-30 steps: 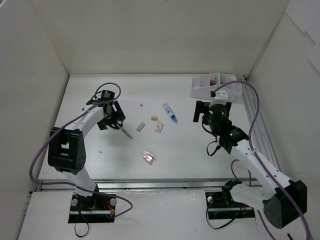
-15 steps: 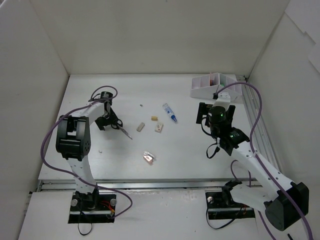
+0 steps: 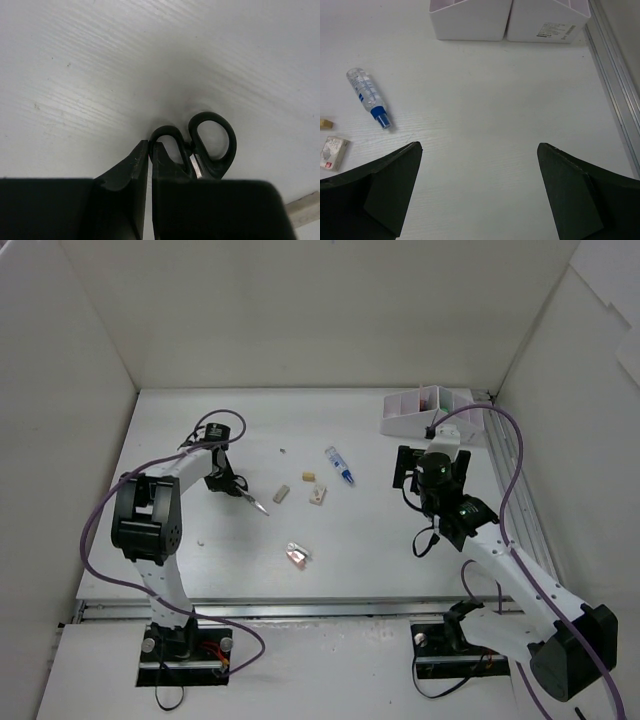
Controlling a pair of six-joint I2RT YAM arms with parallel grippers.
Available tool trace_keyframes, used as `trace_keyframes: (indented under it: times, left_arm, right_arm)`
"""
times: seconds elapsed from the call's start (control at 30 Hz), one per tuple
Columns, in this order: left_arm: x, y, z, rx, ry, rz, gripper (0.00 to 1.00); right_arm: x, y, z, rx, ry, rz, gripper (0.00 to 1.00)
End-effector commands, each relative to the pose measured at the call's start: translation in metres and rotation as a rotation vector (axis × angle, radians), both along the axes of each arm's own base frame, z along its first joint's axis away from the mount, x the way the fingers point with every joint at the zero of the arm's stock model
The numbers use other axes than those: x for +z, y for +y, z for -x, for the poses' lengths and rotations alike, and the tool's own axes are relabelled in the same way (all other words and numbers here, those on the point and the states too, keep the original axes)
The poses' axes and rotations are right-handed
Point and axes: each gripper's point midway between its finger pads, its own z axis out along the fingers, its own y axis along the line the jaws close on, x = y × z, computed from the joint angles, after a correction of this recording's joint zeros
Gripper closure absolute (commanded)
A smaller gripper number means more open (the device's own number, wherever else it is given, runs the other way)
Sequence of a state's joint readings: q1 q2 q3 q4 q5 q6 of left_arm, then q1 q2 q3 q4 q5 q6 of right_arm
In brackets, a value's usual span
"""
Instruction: Sort the stationery into containers
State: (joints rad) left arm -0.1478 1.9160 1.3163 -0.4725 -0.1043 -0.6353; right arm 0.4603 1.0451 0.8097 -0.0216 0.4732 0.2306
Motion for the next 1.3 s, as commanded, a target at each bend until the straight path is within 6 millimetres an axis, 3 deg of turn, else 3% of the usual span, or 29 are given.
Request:
trace_keyframes:
  times: [0.0,0.03,0.1,0.2,0.3,0.33,0.4,0.43,0.57,0.73,0.9,0.93,1.07,1.17,1.23,1.27]
  left_arm:
    - [0.063,-0.013,-0.025,-0.154,-0.228,-0.017,1.00]
    - [0.083,-0.019,-0.025,-0.181,-0.292,-0.012,1.00]
    - [0.104,-0.026,-0.025,-0.251,-0.361,-0.019,1.00]
    - [0.162,-0.053,-0.015,-0.407,-0.575,0.023,1.00]
    - [0.198,-0.084,0.002,-0.576,-0.728,0.063,1.00]
    - [0.203,-0.103,0.011,-0.654,-0.755,0.094,1.00]
    - [0.220,-0.119,0.024,-0.740,-0.806,0.104,1.00]
    - [0.225,-0.137,0.033,-0.826,-0.822,0.122,1.00]
    - [0.237,-0.176,0.059,-0.979,-0.857,0.141,1.00]
    - [0.243,-0.198,0.068,-0.990,-0.863,0.097,1.00]
    - [0.242,-0.222,0.077,-1.020,-0.864,0.081,1.00]
    - [0.243,-0.219,0.073,-0.997,-0.867,0.062,1.00]
    - [0.246,-0.227,0.077,-1.005,-0.881,0.053,1.00]
    - [0.249,-0.226,0.075,-0.985,-0.895,0.033,1.00]
    - [0.257,-0.227,0.073,-0.978,-0.928,0.033,1.00]
    - [0.259,-0.231,0.075,-0.987,-0.935,0.038,1.00]
  right_arm:
    - [0.022,0.018,-0.003,0.094,-0.057,-0.037,0.02]
    - [0.023,0.028,-0.002,0.153,-0.058,-0.046,0.02]
    - [0.027,0.038,0.000,0.217,-0.074,-0.060,0.02]
    - [0.035,0.066,0.005,0.364,-0.109,-0.102,0.02]
    - [0.053,0.100,0.011,0.530,-0.196,-0.172,0.02]
    - [0.057,0.121,0.020,0.651,-0.205,-0.205,0.02]
    - [0.067,0.139,0.024,0.749,-0.251,-0.231,0.02]
    - [0.068,0.154,0.032,0.831,-0.252,-0.249,0.02]
    - [0.078,0.188,0.035,0.963,-0.264,-0.299,0.02]
    - [0.089,0.214,0.027,0.985,-0.271,-0.387,0.02]
    - [0.066,0.239,0.014,0.950,-0.176,-0.420,0.04]
    - [0.065,0.241,0.013,0.953,-0.172,-0.420,0.05]
    - [0.057,0.247,0.008,0.935,-0.139,-0.427,0.39]
    - [0.054,0.247,0.009,0.934,-0.113,-0.422,0.58]
    - [0.055,0.250,0.014,0.963,-0.105,-0.428,0.65]
    - [0.054,0.253,0.015,0.975,-0.100,-0.429,0.74]
